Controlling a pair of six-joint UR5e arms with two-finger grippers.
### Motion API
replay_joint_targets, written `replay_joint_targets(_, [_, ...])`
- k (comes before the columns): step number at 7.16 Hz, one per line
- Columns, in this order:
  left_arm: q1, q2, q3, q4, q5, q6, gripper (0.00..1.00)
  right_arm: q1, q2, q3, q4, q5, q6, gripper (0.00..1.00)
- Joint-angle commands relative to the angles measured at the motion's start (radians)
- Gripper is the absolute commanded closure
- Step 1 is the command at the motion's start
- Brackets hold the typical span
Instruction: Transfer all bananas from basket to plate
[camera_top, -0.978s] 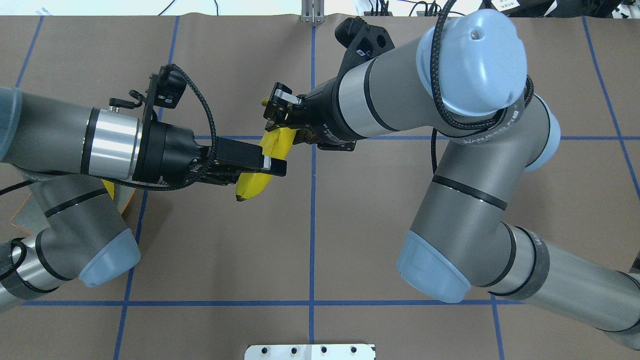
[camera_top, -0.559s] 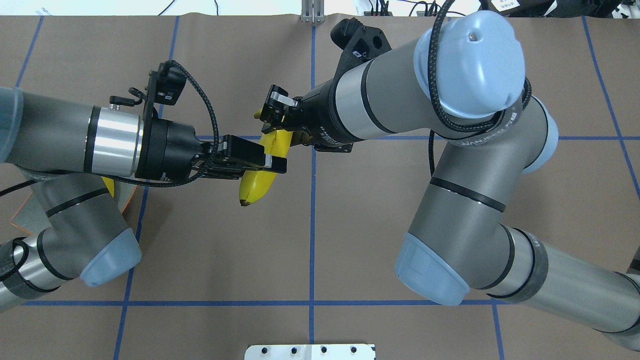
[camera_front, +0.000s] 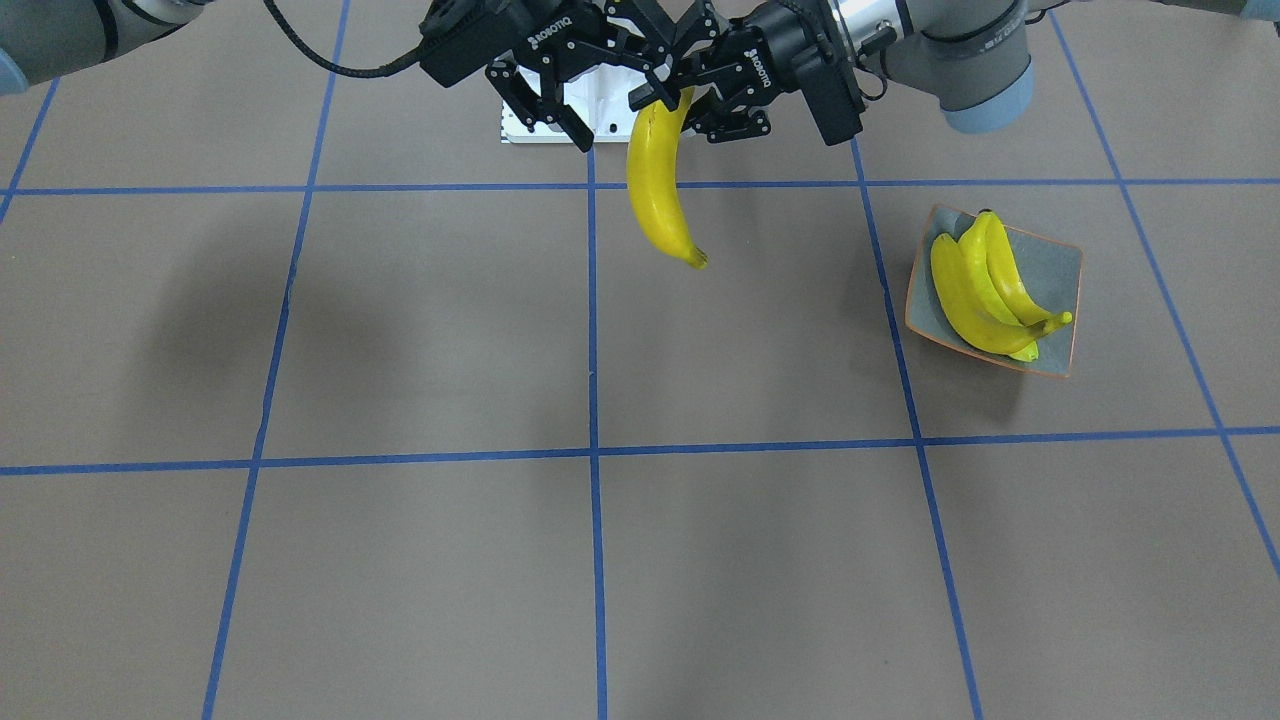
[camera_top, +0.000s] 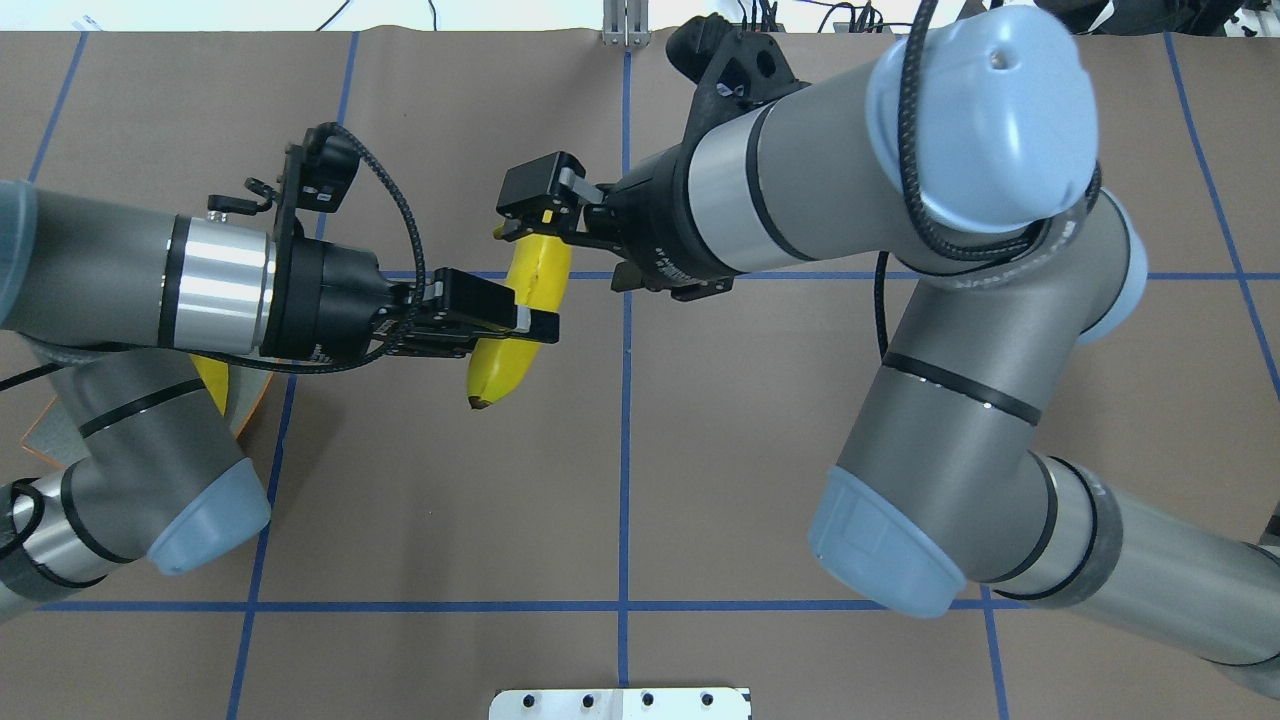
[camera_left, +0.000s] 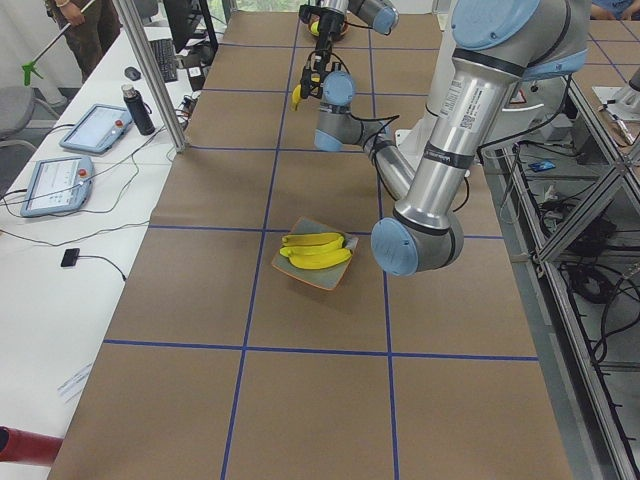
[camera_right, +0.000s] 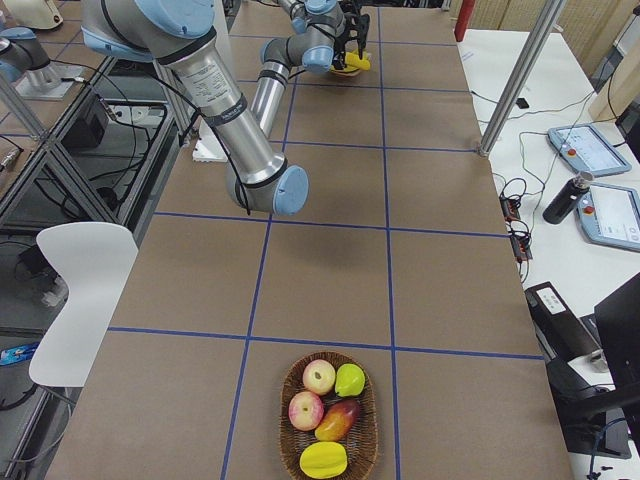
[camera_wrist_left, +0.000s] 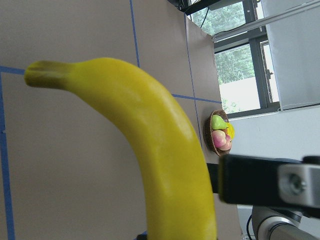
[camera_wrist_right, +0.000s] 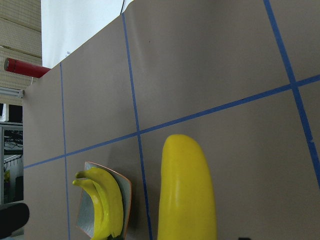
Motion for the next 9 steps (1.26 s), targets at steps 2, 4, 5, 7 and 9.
replay_joint_targets(2, [-0.086, 0.262, -0.075, 0.006, 0.003, 0.009, 1.00, 0.110, -0.127, 0.006, -0.010, 0.011, -0.081, 0.00])
replay_joint_targets(4, [-0.182, 0.501, -0.077, 0.007, 0.003, 0.200, 1.00, 0.184, -0.262, 0.010, -0.012, 0.014, -0.216, 0.00])
replay_joint_targets(5, [-0.228, 0.595, -0.077, 0.009, 0.002, 0.310, 1.00, 0.209, -0.322, 0.010, -0.012, 0.019, -0.278, 0.00])
replay_joint_targets(7, [-0.262, 0.758, -0.067, 0.015, 0.002, 0.510, 1.00, 0.259, -0.433, 0.010, -0.010, 0.031, -0.445, 0.00])
replay_joint_targets(9, [-0.254, 0.783, -0.038, 0.123, 0.005, 0.571, 1.00, 0.316, -0.520, 0.009, -0.004, 0.062, -0.629, 0.00])
